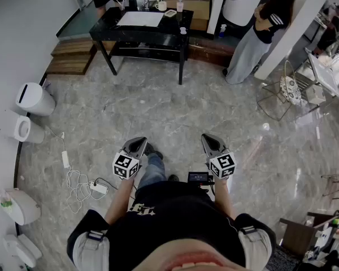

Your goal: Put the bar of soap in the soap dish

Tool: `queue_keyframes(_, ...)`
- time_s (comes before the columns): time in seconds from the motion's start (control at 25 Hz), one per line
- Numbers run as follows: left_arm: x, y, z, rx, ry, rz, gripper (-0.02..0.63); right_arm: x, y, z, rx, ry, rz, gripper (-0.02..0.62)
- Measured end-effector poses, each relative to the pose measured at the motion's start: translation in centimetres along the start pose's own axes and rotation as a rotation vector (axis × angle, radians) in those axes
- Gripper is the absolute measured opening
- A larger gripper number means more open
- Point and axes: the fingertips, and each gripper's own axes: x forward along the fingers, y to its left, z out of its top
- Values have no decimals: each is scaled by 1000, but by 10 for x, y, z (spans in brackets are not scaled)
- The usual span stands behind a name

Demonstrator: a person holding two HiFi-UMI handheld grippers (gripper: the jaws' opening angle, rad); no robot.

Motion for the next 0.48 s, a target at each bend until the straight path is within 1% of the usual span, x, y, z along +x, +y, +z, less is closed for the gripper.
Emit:
queue_keyframes(0.32,5,22,-6,-19,-2,0,8,18,2,-4,1,25,-5,6)
queue_keyframes(0.48,13,40,-16,-47,22,-2,8,38,7,-4,4,45,22,6)
